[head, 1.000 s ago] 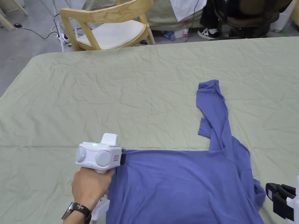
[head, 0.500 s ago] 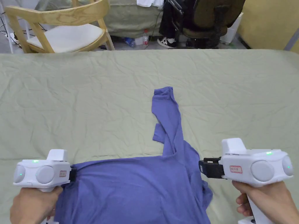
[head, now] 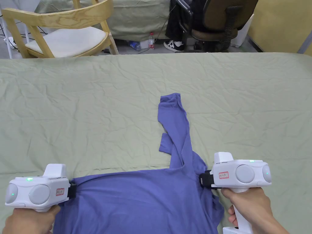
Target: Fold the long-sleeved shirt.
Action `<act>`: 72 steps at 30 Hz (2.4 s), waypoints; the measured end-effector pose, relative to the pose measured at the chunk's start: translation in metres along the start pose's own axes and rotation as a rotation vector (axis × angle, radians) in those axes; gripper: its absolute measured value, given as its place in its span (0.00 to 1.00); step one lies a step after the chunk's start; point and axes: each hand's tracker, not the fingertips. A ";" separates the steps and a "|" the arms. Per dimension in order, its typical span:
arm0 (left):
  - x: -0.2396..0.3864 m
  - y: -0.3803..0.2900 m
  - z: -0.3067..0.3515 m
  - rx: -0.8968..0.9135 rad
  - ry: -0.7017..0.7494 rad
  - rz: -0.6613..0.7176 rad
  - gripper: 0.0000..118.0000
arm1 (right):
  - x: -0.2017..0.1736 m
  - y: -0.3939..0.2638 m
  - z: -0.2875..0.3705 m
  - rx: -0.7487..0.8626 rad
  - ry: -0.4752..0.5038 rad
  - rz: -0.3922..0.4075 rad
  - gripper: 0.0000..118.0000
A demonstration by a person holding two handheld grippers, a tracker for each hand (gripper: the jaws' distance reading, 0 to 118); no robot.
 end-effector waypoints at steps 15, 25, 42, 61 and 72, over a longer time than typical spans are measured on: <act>-0.016 0.043 0.167 0.291 0.004 -0.024 0.03 | -0.026 0.034 0.191 0.411 0.013 0.144 0.07; -0.015 0.099 0.357 0.658 0.047 -0.067 0.03 | -0.080 0.077 0.352 0.713 -0.018 0.276 0.07; -0.008 0.167 0.527 0.941 0.031 -0.022 0.03 | -0.198 0.151 0.571 0.976 -0.075 0.430 0.06; -0.002 0.248 0.674 1.119 0.107 -0.059 0.03 | -0.195 0.225 0.701 1.152 -0.150 0.354 0.06; -0.017 0.314 0.642 1.105 0.115 -0.059 0.03 | -0.190 0.290 0.669 1.147 -0.172 0.334 0.07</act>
